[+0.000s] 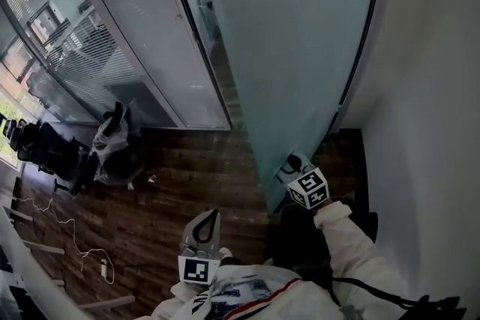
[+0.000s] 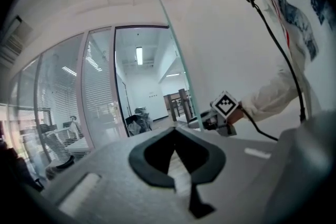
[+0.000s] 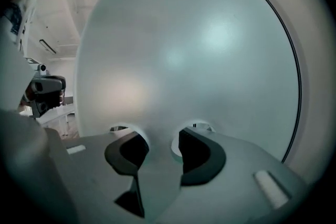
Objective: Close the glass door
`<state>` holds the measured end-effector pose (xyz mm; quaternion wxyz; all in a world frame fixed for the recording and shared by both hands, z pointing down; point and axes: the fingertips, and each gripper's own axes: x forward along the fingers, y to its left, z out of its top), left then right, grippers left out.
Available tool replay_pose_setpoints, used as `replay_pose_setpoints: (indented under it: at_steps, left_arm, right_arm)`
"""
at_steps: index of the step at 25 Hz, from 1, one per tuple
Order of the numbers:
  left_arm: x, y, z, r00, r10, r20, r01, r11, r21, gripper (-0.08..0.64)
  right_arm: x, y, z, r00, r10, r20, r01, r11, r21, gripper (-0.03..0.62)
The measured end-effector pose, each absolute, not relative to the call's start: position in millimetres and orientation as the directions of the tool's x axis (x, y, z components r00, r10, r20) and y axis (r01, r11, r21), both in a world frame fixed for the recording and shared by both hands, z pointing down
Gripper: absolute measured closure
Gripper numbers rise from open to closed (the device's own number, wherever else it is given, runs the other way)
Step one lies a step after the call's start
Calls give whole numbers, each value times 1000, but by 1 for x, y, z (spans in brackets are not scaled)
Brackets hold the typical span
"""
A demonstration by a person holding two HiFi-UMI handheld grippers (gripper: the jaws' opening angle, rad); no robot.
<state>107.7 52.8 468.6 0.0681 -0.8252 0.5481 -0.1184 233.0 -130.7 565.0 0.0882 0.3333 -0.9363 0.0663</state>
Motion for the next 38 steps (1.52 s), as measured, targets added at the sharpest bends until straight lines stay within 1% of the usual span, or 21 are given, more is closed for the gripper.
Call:
replay_pose_setpoints:
  at_steps: [4,9,16,32,38]
  left_arm:
    - [89,51,475,339,-932,128,-910,-359,-206,561]
    - [80,14,478,360,-926,114,-906,-376,-194,561]
    - [51,-25,485,374,-922,104,-906,-387,-172,561]
    - [-39,-117,496,395,-913,97,-905,-405,-131,561]
    - [-84,-144,498,387,-918,90,-909,-396,-131,561]
  right_arm:
    - [226,-130,562,-755,-623,204,-646,761,-66,430]
    - [219,-152,565,-741,-638,210,-662,746,-71,431]
    - [204,-164,574,-726,-634,266,-673,735,-82,431]
    - [157,-224,577,-642,-714,281,-757,647,-86,431]
    - [139,-252,575,-601,-753,269,-794,601,-94,431]
